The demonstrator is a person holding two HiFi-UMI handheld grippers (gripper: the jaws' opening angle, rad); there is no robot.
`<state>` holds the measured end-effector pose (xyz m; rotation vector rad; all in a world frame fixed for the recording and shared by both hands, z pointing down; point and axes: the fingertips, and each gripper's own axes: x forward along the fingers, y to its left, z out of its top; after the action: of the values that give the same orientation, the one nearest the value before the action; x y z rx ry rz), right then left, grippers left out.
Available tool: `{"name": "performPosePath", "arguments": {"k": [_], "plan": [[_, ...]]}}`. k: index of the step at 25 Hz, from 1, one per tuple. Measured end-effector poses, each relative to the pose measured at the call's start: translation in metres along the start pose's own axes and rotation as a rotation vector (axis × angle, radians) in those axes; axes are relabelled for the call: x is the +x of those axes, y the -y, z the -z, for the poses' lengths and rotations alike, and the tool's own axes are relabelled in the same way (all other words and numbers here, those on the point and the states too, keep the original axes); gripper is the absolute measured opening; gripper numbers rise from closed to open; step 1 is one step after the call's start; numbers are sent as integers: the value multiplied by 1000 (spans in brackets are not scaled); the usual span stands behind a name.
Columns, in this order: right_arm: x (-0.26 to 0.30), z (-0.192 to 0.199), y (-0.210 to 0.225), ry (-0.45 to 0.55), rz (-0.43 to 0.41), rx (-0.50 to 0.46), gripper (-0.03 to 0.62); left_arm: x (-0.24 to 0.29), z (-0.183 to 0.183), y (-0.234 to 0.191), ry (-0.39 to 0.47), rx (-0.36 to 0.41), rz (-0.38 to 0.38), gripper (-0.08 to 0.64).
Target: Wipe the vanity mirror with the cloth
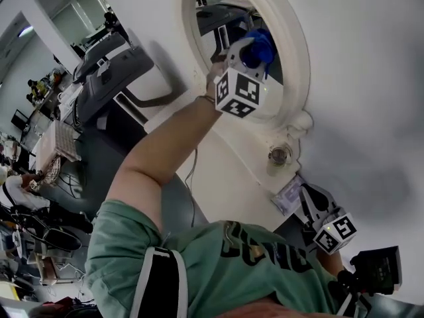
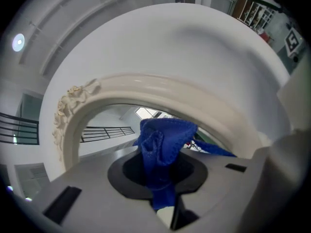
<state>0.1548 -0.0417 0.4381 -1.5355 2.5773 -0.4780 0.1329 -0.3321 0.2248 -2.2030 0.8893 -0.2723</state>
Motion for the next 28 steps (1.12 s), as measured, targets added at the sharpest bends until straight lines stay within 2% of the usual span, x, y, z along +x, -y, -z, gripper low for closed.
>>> {"name": "performPosePath", "arguments": {"k": [5, 7, 11, 14, 17, 20, 22, 24, 28], "plan": [[-1, 11, -5, -31, -5, 21, 12, -19, 21, 101, 4, -12, 142, 82], [1, 17, -3, -40, -1, 32, 12, -20, 47, 128, -44, 3, 191, 78], [6, 30, 2, -63, 8, 46, 12, -22, 129, 178, -201, 35, 295, 75], [1, 29, 0, -70, 14, 44, 12, -25, 164, 197, -273, -76, 325, 75], [-7, 23, 1, -67, 23, 31, 12, -27, 163, 201, -274, -214, 343, 77], [-7, 16, 2, -57, 31, 18, 12, -26, 165, 184, -271, -382, 351, 81], [-5, 14, 3, -50, 34, 12, 12, -22, 169, 148, -263, -516, 303, 81], [-5, 11, 4, -43, 34, 4, 12, -16, 164, 94, -232, -626, 228, 81], [-4, 2, 3, -23, 25, -12, 12, -9, 127, -30, -108, -774, 106, 81]]}}
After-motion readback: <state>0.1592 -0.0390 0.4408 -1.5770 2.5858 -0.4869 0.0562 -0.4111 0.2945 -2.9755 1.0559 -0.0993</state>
